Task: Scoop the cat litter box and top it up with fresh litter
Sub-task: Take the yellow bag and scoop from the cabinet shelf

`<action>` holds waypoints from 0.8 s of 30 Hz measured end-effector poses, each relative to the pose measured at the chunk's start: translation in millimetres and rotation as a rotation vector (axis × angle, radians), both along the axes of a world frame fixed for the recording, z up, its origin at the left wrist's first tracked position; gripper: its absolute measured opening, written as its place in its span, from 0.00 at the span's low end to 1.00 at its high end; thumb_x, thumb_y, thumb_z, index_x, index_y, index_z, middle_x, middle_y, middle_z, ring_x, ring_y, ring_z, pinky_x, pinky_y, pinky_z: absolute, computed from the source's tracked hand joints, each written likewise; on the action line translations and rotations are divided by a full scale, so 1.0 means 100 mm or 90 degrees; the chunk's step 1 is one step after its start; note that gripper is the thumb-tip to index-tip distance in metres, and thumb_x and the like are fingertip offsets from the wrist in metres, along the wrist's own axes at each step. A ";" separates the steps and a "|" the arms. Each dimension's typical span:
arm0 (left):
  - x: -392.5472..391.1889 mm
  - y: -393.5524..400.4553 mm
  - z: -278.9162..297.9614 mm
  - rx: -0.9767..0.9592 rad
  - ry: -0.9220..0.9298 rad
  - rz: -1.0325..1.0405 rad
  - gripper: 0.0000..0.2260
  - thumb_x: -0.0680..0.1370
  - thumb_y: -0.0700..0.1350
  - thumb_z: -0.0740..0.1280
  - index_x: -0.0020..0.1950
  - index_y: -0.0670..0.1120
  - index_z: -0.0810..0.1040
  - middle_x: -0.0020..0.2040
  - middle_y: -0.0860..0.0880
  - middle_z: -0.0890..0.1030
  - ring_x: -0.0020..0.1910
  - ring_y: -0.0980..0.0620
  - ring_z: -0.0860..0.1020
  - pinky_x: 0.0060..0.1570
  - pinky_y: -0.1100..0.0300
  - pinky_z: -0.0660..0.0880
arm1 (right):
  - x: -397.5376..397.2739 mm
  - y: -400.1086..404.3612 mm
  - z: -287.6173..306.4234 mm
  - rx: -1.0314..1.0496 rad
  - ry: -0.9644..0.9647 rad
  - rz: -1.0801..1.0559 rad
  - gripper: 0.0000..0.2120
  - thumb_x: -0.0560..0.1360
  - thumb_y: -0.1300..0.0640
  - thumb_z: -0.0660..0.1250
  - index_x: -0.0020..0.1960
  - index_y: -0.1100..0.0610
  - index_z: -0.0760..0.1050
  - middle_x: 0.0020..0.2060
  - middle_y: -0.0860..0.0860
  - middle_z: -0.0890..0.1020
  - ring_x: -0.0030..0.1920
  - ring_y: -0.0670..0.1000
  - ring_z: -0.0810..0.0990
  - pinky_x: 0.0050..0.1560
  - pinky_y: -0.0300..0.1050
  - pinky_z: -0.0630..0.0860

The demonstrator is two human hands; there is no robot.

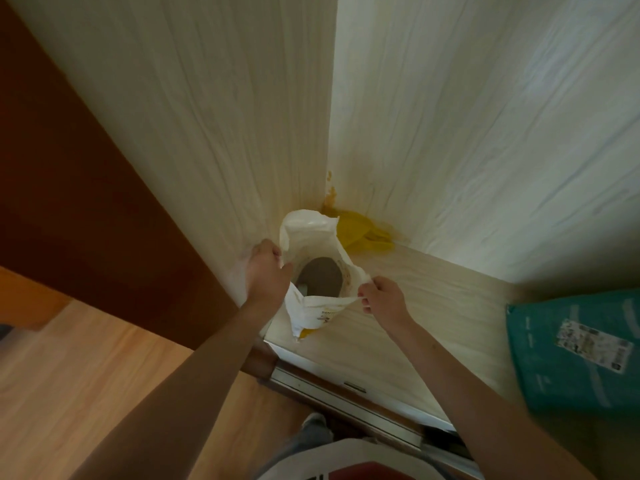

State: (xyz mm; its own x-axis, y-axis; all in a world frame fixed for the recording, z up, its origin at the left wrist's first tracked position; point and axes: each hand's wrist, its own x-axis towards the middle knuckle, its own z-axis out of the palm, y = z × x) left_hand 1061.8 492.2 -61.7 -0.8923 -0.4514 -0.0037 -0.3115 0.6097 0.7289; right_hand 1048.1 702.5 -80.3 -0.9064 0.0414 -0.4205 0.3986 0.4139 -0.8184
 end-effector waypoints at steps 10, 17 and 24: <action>-0.27 0.13 0.11 -0.294 -0.163 -0.474 0.05 0.75 0.41 0.66 0.40 0.44 0.78 0.38 0.50 0.77 0.42 0.50 0.75 0.42 0.61 0.70 | 0.05 -0.04 0.01 -0.033 -0.028 0.003 0.05 0.72 0.63 0.62 0.38 0.61 0.73 0.32 0.56 0.75 0.34 0.53 0.73 0.37 0.48 0.71; -0.62 0.24 0.02 -0.413 -0.647 -0.634 0.13 0.70 0.38 0.67 0.27 0.46 0.69 0.27 0.49 0.66 0.26 0.52 0.63 0.32 0.61 0.64 | -0.01 -0.15 -0.06 -0.063 -0.063 -0.036 0.05 0.71 0.60 0.64 0.37 0.59 0.72 0.33 0.55 0.74 0.35 0.52 0.72 0.37 0.48 0.69; -1.24 0.31 -0.19 -0.256 -0.717 -0.561 0.15 0.74 0.43 0.72 0.58 0.41 0.75 0.49 0.43 0.79 0.47 0.45 0.80 0.53 0.51 0.79 | -0.05 -0.22 -0.08 -0.093 -0.064 -0.069 0.10 0.71 0.59 0.64 0.41 0.68 0.72 0.33 0.55 0.75 0.35 0.52 0.73 0.37 0.48 0.69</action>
State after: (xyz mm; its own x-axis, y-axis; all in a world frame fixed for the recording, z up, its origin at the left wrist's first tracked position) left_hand 938.1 522.7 -80.9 -0.4852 0.0826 -0.8705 -0.0159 0.9945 0.1032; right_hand 1043.5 680.0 -88.2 -0.8528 0.0689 -0.5177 0.5176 0.2444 -0.8200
